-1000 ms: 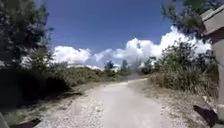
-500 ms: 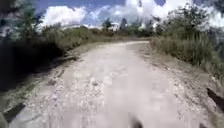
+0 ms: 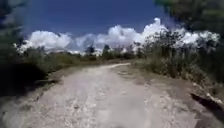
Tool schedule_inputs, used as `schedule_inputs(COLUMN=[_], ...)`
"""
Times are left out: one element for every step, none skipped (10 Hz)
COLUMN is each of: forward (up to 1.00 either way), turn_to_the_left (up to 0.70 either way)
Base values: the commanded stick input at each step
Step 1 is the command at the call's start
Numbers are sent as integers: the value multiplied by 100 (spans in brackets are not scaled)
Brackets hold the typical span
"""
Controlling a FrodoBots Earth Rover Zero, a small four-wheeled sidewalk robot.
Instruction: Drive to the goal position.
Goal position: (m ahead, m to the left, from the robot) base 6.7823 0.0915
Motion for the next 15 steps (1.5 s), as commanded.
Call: schedule_inputs(forward=[45,45,45,45,45,45,45,45,45,45,45,45,45,45,45], turn_to_the_left=[2,2,2,2,2,2,2,2,2,9,22,27,27,27,27])
